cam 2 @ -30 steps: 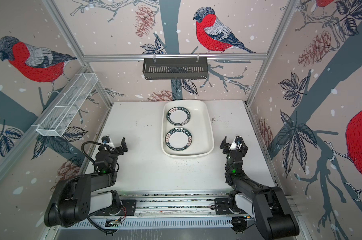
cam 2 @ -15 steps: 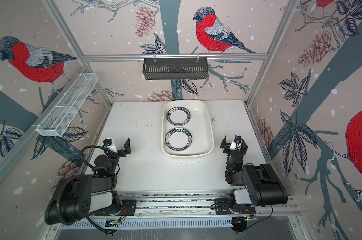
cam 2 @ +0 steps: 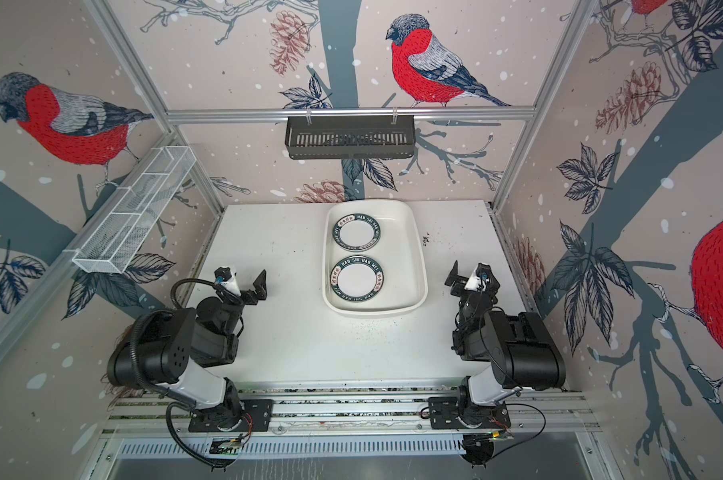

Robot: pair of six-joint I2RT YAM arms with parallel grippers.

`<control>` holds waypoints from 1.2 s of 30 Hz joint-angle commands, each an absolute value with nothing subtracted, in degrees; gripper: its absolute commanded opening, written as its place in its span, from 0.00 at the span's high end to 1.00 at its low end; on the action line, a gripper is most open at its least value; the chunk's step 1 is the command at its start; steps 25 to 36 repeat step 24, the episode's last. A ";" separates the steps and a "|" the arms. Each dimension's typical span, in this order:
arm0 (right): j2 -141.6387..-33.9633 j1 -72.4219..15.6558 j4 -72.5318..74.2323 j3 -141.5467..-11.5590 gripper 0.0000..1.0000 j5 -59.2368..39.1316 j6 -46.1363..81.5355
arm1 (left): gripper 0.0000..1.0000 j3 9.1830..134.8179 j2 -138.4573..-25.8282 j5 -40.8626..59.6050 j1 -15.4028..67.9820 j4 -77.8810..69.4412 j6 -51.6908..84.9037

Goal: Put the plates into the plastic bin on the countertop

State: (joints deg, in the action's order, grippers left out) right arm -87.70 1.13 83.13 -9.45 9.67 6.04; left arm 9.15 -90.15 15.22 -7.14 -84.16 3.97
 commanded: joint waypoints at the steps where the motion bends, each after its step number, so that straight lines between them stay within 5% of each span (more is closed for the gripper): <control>1: -87.77 0.54 74.94 -11.76 0.01 4.60 4.92 | 0.01 13.39 -88.79 8.20 -3.49 -73.95 0.36; 36: -87.93 -0.18 76.04 -11.34 0.01 6.15 4.39 | 0.01 13.25 -88.86 6.06 -2.54 -74.44 0.00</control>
